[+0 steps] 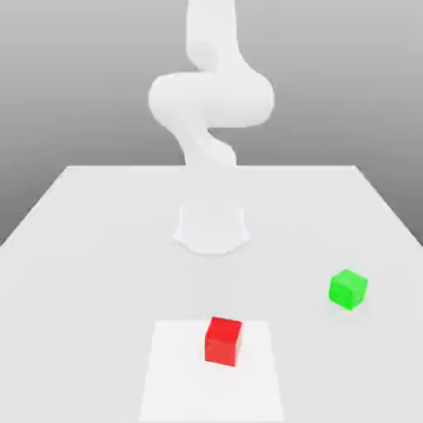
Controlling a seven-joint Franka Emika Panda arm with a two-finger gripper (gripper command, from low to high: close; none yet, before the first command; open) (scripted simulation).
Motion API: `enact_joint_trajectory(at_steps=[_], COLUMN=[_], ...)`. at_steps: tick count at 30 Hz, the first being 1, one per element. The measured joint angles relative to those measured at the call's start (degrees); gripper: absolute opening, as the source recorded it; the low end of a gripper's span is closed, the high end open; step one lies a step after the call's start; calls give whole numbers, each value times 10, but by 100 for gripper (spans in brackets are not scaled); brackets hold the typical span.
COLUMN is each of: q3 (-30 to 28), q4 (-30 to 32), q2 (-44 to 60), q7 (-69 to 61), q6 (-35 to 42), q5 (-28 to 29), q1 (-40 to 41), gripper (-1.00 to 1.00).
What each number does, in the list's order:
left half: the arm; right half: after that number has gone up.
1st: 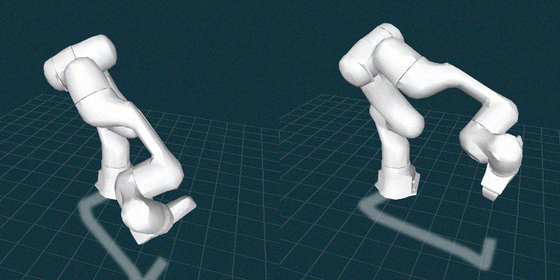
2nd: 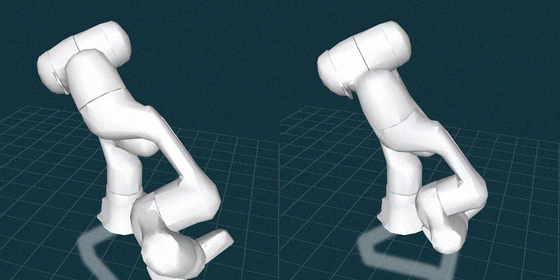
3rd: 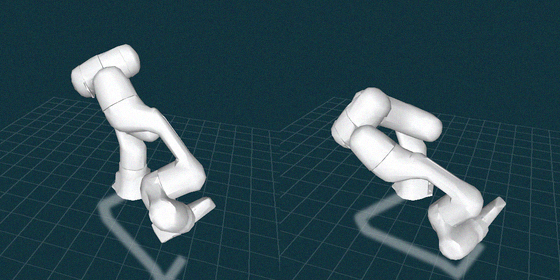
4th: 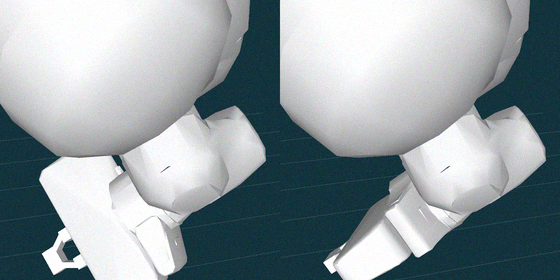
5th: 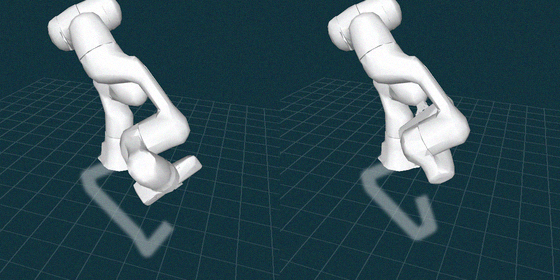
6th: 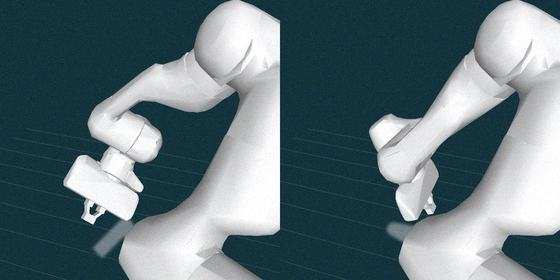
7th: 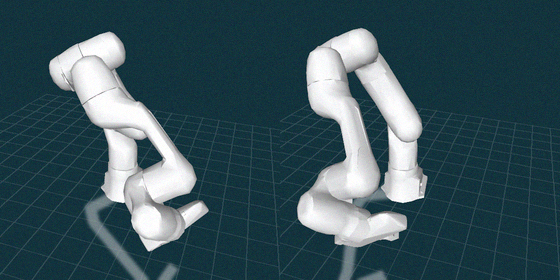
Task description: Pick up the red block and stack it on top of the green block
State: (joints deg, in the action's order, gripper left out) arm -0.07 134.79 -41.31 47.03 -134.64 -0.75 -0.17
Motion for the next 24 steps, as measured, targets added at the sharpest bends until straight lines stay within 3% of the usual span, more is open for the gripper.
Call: enact_joint_trajectory(at_steps=[11, 18, 24], q3=[20, 32, 20], q4=[149, 242, 242], q2=[237, 385, 509], q7=[68, 142, 171], q6=[-146, -239, -340], q5=[-28, -3, 25], q1=[1, 3, -4], gripper=[0, 0, 0])
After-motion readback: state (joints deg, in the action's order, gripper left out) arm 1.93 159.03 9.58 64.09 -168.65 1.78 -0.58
